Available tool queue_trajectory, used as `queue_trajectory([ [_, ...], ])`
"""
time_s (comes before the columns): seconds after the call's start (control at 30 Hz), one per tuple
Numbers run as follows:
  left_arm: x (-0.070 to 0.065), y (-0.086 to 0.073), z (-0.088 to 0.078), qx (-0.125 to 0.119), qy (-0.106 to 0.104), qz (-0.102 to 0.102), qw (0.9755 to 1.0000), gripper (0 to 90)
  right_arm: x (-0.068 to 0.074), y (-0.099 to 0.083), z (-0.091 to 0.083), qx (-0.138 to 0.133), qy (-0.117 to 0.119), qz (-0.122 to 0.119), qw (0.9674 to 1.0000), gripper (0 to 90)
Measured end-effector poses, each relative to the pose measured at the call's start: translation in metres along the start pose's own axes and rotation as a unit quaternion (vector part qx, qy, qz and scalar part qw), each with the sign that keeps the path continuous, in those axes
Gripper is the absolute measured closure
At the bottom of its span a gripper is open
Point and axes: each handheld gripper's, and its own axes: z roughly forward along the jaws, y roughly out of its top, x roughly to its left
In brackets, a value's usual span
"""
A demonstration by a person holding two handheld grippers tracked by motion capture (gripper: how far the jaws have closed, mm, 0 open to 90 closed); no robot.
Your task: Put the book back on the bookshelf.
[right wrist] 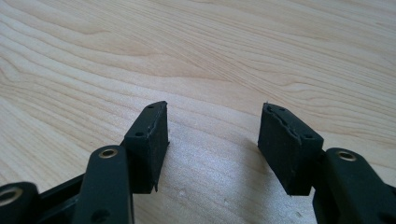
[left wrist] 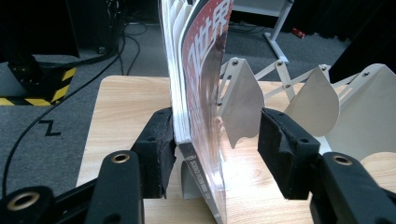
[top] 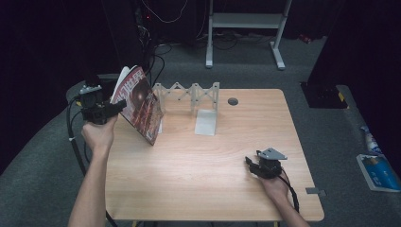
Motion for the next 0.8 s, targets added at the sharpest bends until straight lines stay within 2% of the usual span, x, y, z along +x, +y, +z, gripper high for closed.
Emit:
queue_trajectory([
  [0.1,-0.001,-0.002,-0.002,-0.002,0.000,0.003,1.0000,46.2,0.000,0.000,0.000,0.000,0.000,0.000,1.0000,42.7],
  [0.13,-0.002,-0.003,-0.003,-0.003,0.003,0.012,0.9999,46.1,0.000,0.000,0.000,0.000,0.000,0.000,1.0000,42.7],
  [0.3,-0.005,-0.006,-0.006,-0.005,0.000,0.018,0.9998,45.6,0.000,0.000,0.000,0.000,0.000,0.000,1.0000,42.7],
  [0.8,-0.005,-0.017,-0.015,-0.019,-0.011,0.017,0.9996,45.2,0.000,0.000,0.000,0.000,0.001,0.000,1.0000,42.7],
])
